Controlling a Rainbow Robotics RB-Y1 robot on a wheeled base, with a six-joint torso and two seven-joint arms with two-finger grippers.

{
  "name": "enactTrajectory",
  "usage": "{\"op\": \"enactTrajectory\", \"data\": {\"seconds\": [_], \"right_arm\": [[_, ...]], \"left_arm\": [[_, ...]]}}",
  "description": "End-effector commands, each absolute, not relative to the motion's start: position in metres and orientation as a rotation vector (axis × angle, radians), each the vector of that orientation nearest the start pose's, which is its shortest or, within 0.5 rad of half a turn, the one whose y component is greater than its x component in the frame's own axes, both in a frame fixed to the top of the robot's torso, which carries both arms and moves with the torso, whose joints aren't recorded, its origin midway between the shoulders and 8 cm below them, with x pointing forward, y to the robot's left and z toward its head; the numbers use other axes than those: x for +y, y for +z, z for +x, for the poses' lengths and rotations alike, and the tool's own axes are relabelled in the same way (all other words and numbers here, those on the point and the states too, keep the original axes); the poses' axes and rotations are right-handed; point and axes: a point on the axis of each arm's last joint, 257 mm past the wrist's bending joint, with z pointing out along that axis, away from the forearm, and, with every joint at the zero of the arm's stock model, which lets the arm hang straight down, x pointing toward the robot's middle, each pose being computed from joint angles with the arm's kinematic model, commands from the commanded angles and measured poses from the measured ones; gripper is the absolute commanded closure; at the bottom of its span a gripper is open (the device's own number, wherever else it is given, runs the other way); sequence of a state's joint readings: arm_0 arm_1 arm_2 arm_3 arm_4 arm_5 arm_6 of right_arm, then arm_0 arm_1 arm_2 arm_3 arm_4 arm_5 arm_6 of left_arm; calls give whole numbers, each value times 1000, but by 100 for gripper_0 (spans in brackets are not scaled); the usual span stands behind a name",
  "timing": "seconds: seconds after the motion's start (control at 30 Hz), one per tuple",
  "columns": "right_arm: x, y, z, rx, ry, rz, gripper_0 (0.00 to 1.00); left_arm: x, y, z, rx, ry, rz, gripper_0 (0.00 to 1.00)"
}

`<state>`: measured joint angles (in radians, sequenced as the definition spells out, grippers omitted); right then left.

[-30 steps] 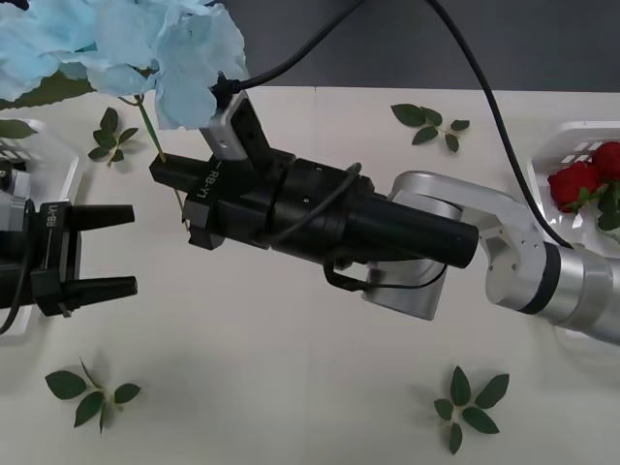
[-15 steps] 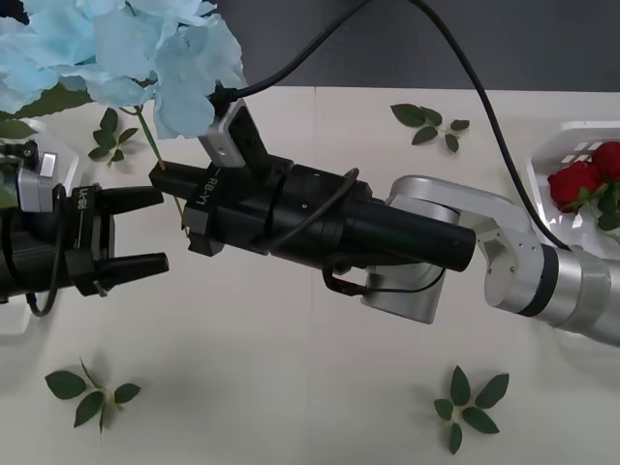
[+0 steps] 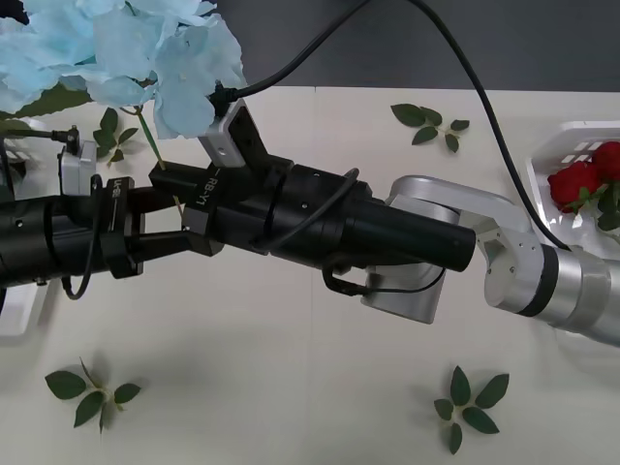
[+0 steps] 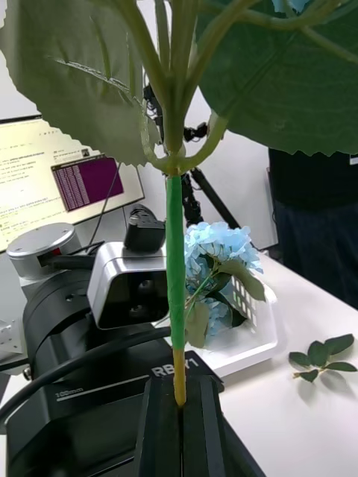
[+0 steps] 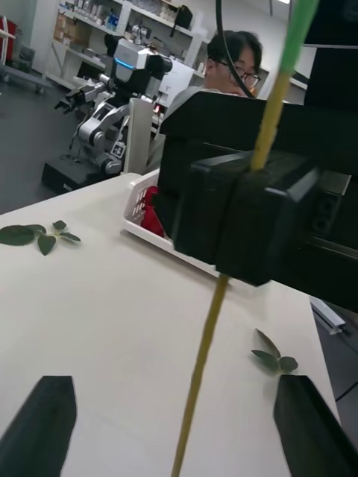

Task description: Put the red flowers into the right box and the blue flowers into the left box

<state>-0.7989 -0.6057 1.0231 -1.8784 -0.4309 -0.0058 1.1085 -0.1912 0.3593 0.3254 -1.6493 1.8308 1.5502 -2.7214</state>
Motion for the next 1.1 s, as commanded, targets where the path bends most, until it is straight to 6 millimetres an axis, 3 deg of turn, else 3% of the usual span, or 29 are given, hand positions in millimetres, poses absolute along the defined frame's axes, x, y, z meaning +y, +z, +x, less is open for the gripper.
{"op": "enactTrajectory", "data": {"seconds": [0.03,0.07,0.13,0.8,0.83,0.93,0.97,1.1], "right_arm": [[167,-21,370,1166,996,-977,100],[167,-21,370,1166,996,-977,100],[167,-21,370,1166,996,-977,100],[167,-21,370,1166,996,-977,100],[167,-21,370,1166,996,-977,92],[167,-21,370,1166,996,-977,16],[167,-21,370,1166,996,-977,6],[167,-21,370,1166,996,-977,0]], "left_arm": [[128,-98,392,1351,-1099,990,91],[127,-99,393,1351,-1109,980,97],[125,-98,394,1346,-1124,967,99],[121,-95,393,1332,-1144,960,100],[121,-95,392,1332,-1145,958,100],[122,-95,392,1331,-1144,958,100],[122,-95,392,1331,-1144,958,100],[123,-95,392,1332,-1143,956,100]]}}
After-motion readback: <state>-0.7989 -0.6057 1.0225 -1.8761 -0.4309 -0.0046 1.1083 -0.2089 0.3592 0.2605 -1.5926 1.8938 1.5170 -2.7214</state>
